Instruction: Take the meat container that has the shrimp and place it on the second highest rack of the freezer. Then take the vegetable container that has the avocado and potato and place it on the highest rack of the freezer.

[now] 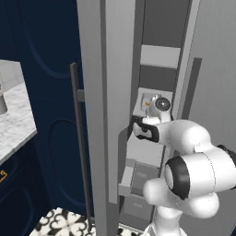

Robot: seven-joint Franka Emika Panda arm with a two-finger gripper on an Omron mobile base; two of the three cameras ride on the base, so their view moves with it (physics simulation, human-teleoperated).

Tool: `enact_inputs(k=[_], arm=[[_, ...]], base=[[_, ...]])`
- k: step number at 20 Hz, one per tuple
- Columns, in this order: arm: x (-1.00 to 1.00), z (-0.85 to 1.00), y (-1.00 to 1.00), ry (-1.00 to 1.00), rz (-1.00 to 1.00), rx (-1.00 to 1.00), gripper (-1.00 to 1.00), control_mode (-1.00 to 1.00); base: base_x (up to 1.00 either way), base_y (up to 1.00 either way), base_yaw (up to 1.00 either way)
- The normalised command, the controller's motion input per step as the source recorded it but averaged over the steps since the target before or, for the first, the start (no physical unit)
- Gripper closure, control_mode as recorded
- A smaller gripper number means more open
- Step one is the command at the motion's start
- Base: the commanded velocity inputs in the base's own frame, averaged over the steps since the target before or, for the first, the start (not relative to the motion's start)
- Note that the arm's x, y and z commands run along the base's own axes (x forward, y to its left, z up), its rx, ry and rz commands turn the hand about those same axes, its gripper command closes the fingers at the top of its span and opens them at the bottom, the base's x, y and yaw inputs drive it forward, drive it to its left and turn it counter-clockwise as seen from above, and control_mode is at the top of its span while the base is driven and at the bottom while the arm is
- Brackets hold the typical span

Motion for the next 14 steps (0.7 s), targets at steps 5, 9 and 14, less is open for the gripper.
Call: enact_inputs(k=[5,9,14], arm=[[-0.73,0.0,0.95,0.0,0.2,0.0,-1.0,-1.0],[-0.32,0.0,1.0,0.0,0.42,0.0,-1.0,-1.0],[-0.38,0.0,1.0,0.0,0.39,0.0,-1.0,-1.0]], base=[[0.0,0.0,0.0],[0.0,0.0,0.0],[0.0,0.0,0.0]])
